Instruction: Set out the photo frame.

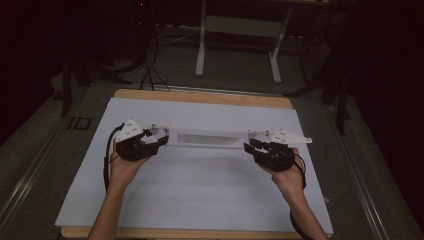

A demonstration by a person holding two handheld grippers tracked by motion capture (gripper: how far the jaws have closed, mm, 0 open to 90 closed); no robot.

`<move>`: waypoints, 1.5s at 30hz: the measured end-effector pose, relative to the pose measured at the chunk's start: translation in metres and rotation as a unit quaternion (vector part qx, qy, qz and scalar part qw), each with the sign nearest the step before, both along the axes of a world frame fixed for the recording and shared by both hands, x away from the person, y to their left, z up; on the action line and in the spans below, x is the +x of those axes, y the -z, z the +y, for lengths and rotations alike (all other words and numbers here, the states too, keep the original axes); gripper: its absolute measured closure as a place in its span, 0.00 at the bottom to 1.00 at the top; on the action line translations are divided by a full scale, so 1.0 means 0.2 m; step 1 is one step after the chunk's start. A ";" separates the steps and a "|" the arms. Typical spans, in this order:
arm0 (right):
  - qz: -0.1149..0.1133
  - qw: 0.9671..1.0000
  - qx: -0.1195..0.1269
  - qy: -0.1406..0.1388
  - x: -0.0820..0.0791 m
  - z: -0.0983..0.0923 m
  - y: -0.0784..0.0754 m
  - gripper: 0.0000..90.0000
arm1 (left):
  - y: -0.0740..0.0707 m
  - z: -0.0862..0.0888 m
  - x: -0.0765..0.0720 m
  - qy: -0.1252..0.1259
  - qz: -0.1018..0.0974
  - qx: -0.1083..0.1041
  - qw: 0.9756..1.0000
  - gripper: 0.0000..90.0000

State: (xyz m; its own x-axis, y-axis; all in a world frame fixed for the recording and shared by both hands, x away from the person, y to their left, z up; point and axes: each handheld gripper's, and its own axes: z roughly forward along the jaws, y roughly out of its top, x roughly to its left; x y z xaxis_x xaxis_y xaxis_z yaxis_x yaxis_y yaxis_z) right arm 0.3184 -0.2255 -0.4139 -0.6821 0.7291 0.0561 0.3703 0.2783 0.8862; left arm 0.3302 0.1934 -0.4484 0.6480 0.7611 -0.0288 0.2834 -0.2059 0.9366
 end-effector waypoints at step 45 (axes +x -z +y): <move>-0.032 0.999 -0.026 0.032 0.26 -0.13 0.19 0.55 | -0.03 0.00 0.12 -0.007 0.018 -0.015 1.000 0.52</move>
